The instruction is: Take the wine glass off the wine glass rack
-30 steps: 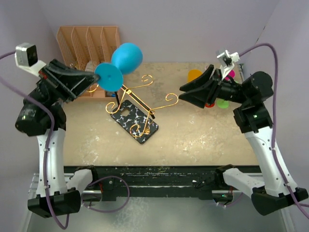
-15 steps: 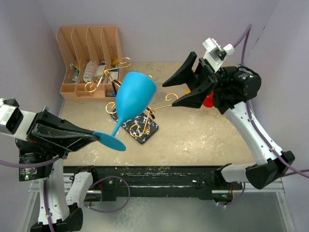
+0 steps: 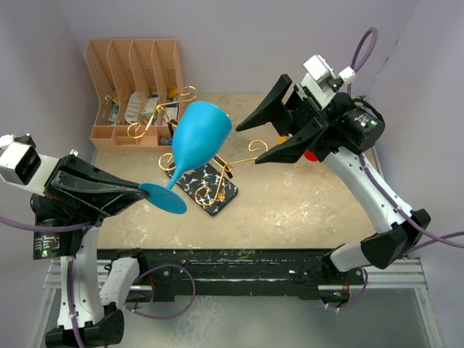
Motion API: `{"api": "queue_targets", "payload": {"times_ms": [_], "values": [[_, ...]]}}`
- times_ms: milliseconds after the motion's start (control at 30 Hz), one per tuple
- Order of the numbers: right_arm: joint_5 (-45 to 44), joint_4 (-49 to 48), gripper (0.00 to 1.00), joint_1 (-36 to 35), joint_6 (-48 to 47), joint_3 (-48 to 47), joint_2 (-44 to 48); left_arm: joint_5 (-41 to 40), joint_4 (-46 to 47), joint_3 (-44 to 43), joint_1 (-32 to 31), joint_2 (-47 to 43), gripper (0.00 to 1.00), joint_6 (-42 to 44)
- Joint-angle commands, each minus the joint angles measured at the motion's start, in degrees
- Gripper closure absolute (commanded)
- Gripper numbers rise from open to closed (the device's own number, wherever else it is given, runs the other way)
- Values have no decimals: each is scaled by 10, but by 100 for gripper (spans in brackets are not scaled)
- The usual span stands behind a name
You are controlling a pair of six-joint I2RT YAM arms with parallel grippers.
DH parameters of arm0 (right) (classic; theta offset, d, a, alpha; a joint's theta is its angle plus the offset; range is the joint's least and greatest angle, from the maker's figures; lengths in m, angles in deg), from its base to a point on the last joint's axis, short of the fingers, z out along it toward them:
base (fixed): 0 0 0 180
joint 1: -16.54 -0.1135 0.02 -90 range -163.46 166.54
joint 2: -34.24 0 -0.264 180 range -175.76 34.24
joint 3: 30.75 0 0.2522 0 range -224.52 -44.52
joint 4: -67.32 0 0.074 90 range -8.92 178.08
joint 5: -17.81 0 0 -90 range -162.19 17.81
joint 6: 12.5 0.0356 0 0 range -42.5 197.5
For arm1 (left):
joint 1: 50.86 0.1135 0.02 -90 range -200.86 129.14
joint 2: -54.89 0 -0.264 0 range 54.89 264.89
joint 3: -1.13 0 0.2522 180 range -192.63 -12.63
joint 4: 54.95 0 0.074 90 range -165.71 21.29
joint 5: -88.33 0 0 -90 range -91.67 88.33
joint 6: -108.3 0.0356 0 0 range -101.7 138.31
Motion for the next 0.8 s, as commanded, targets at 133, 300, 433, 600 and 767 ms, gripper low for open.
{"api": "queue_targets", "payload": {"times_ms": [133,300,433,600,767], "values": [[-15,-51,29,-19,28,-55,-36,-34,70,-3,-1,-1,100,-76],[-16,-65,29,-24,42,-84,-66,-39,80,-3,-1,-1,100,-84],[-23,-73,30,-31,62,-115,-85,-39,78,7,-1,-4,100,-84],[-33,-104,32,-50,101,-150,-112,-39,79,17,-1,-6,100,-85],[-44,-127,36,-67,137,-171,-133,-40,80,18,-1,-6,100,-84]]}}
